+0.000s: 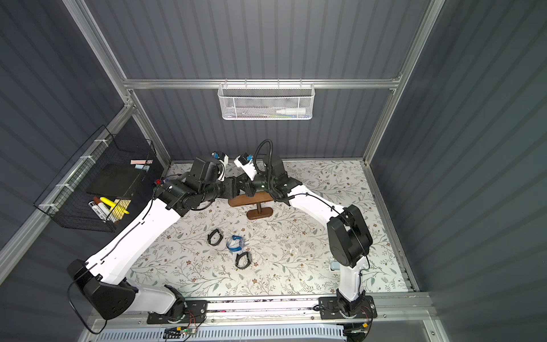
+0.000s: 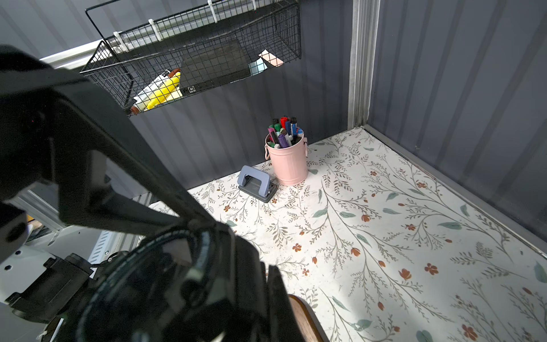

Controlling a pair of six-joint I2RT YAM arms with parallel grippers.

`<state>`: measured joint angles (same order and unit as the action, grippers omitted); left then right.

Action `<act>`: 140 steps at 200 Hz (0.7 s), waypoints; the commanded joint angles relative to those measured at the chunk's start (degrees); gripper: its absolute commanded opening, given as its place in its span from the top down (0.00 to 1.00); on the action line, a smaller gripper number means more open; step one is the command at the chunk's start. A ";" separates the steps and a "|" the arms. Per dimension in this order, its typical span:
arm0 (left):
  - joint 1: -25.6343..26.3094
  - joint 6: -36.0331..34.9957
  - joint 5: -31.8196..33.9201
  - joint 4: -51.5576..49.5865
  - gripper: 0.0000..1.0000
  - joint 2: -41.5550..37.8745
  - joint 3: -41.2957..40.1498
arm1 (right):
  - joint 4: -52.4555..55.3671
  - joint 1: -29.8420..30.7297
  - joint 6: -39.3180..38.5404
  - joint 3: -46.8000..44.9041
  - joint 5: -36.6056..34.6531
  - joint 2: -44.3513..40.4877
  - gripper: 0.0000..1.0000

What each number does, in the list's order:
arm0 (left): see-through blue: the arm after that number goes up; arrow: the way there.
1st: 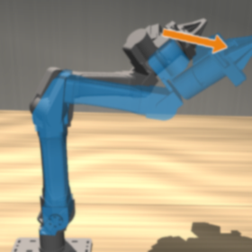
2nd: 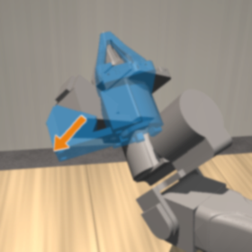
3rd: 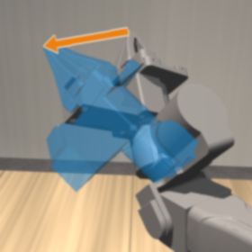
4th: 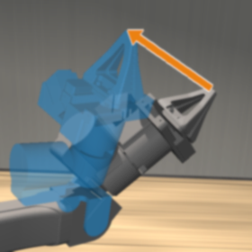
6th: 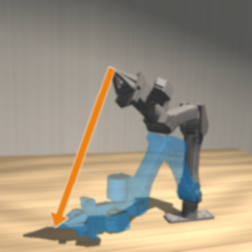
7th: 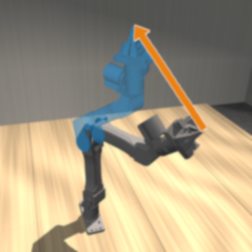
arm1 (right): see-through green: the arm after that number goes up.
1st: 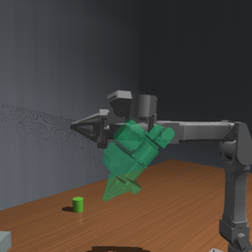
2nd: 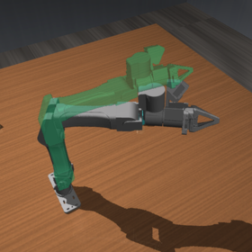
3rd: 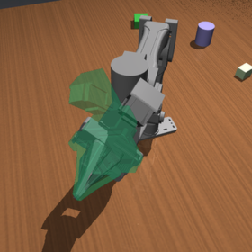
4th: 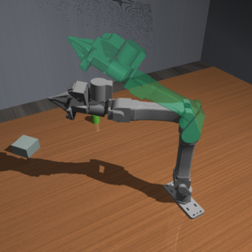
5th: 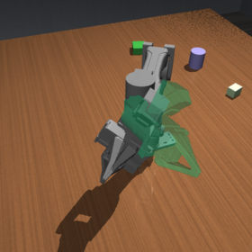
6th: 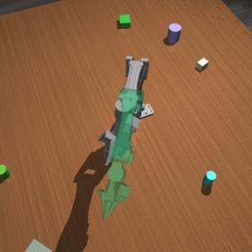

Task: Place watch on stand
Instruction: Pick up the watch at the center of the board.

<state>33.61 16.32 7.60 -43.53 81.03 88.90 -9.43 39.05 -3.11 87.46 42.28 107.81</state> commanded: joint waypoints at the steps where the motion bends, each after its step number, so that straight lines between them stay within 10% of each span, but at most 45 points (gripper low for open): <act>1: -0.03 0.28 1.53 0.73 0.38 0.17 1.68 | -1.02 0.03 -1.28 0.17 1.14 -1.73 1.00; 140: -0.03 2.76 -0.19 -1.10 0.37 0.61 3.43 | -0.94 0.06 -1.28 0.18 1.09 -1.75 1.00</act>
<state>33.61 18.04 7.64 -43.59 81.03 90.74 -9.41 39.05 -3.20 87.46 42.35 107.81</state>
